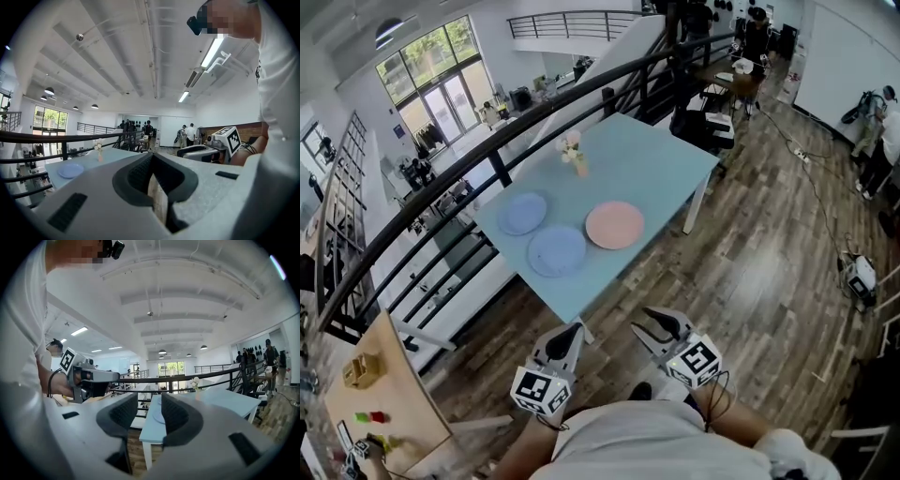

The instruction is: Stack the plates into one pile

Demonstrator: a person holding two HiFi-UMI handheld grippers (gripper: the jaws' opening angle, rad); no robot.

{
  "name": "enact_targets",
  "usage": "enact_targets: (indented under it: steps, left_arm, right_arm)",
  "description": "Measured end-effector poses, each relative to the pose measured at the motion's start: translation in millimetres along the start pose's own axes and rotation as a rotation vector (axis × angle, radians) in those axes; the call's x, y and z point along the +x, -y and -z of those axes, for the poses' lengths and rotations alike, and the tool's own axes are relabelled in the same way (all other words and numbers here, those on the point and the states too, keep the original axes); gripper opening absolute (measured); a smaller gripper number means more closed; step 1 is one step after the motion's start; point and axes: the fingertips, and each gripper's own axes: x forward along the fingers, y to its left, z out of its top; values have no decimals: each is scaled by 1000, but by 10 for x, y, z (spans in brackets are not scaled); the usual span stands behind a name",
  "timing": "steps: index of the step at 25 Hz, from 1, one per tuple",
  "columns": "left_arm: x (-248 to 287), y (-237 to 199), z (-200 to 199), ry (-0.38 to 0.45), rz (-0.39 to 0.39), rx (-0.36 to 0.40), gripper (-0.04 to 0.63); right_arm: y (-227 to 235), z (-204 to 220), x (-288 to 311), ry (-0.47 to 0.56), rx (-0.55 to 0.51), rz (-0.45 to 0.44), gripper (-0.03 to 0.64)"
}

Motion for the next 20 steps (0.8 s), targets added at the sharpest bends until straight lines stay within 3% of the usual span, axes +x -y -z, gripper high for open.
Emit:
enact_targets:
  steps: [8,20]
  left_arm:
    - [358,176,-26,-12,16,5,5]
    - [830,66,-93,4,65,3,5]
  right_arm:
    - [410,65,-194,0,38,10,163]
    - [723,45,-103,-10,57,34,153]
